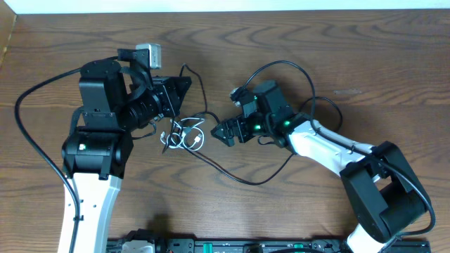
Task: Untangle cables
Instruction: 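Move both grippers back in toward the white cable knot, then grasp the white cable knot with the right gripper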
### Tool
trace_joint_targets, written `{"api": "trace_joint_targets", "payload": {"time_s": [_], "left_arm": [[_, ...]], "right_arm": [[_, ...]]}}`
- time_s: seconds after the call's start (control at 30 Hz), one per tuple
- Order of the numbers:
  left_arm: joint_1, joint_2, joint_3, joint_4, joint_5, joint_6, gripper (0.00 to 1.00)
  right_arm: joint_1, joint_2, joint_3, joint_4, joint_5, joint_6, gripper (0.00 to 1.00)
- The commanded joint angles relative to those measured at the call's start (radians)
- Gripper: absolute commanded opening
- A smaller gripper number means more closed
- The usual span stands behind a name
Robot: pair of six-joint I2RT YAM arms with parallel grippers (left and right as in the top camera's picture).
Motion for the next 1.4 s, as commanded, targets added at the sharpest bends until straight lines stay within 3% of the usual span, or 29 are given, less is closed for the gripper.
{"api": "trace_joint_targets", "payload": {"time_s": [0.0,0.23,0.6,0.97,1.27,1.37], "left_arm": [[-0.006,-0.005,0.093,-0.016,-0.078,0.035,0.08],[-0.006,-0.01,0.224,-0.13,-0.225,0.061,0.08],[-0.006,-0.056,0.258,-0.164,-0.23,0.057,0.08],[-0.006,-0.1,0.258,-0.233,-0.286,0.042,0.08],[-0.006,-0.104,0.258,-0.258,-0.256,0.042,0.08],[-0.006,-0.113,0.258,-0.267,-0.247,0.038,0.08]], "right_arm": [[0.048,0.007,0.007,0.019,0.072,0.051,0.99],[0.128,0.007,0.007,0.08,0.148,0.066,0.99],[0.157,0.065,0.007,0.157,0.185,0.14,0.99],[0.227,0.174,0.01,0.343,0.185,0.254,0.99],[0.248,0.238,0.054,0.354,0.22,0.264,0.99],[0.249,0.25,0.077,0.358,0.23,0.264,0.95]]}}
